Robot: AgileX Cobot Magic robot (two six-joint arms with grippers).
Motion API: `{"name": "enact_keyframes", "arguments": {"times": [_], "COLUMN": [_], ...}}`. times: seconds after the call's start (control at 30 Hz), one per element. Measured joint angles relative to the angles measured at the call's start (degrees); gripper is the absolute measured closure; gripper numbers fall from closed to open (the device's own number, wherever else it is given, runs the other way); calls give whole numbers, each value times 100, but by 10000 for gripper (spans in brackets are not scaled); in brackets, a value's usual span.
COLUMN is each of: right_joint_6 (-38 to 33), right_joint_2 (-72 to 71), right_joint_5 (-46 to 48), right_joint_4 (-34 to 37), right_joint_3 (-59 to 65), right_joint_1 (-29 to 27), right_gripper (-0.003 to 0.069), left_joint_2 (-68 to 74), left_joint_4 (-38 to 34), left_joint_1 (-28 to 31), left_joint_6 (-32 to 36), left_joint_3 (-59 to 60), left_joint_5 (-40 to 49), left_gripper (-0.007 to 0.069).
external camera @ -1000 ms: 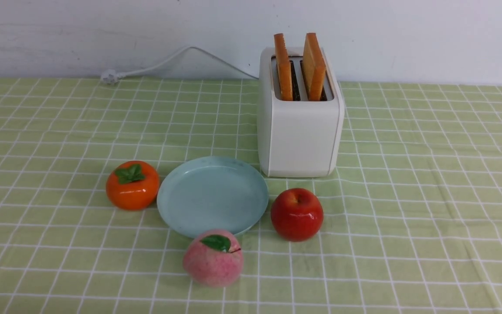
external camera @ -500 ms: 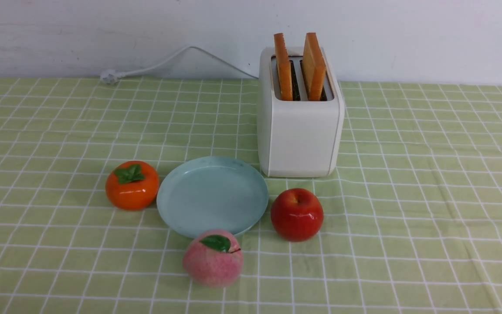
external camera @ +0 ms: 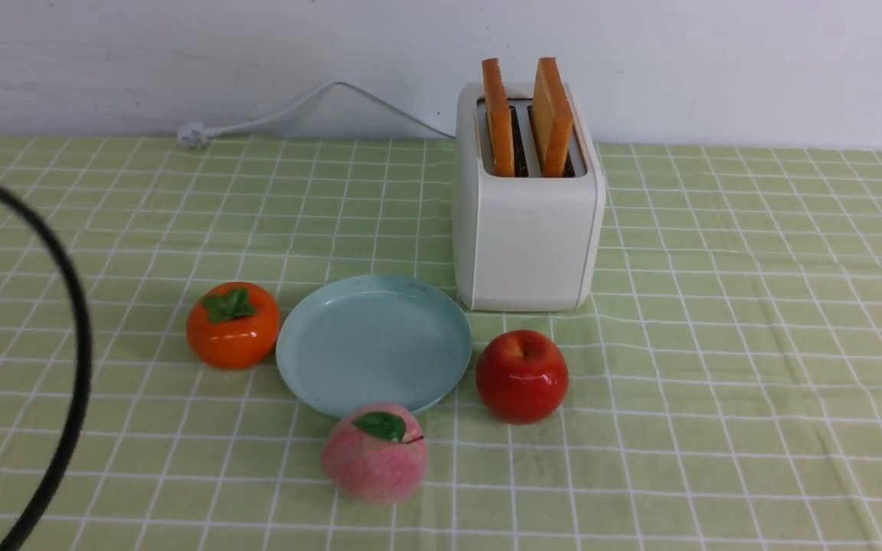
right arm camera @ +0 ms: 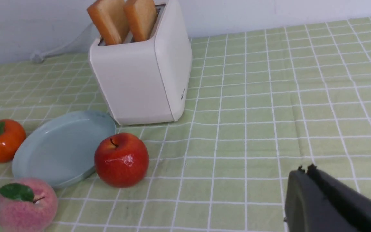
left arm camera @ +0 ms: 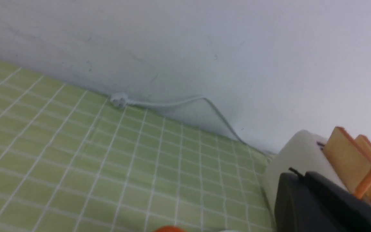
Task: Take toasted bread from bread machine on green coffee tablecloth place on plate.
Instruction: 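Reach for a toast slice standing in the toaster with the left gripper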
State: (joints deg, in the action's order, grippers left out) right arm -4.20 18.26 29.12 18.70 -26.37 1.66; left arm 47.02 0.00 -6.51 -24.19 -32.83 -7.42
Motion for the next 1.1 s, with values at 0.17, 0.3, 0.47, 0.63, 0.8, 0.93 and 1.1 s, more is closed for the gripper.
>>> {"name": "enact_keyframes", "arguments": {"times": [0.17,0.3,0.47,0.63,0.8,0.93,1.1], "right_joint_6": [-465,-910,-1473,-2259,-2956,-3362,-3688], "right_joint_2": [55,55,55,55,55,55,55], "right_joint_5": [-104,-118,-118,-128,-146,-256,-360], "right_joint_4": [430,853,1330,1884,2354,2741,2990], "right_joint_3": [-7,-7,-7,-7,-7,-7,-7], "right_joint_1": [0,0,0,0,0,0,0], "right_gripper": [669,665,660,659,657,655,654], "left_joint_2": [1175,2540,3918,4959,5676,6115,6600], "left_joint_4": [595,879,909,1065,1175,1281,1312], "left_joint_1": [-1177,-2027,-2228,-2228,-2228,-2228,-2228], "left_joint_6": [-12,-12,-12,-161,-232,-238,-238], "left_joint_3": [-238,-686,-1433,-2337,-3182,-3783,-4595], "left_joint_5": [-1260,-2058,-2646,-2776,-2787,-2755,-2283], "left_gripper": [606,598,520,334,181,150,144]}}
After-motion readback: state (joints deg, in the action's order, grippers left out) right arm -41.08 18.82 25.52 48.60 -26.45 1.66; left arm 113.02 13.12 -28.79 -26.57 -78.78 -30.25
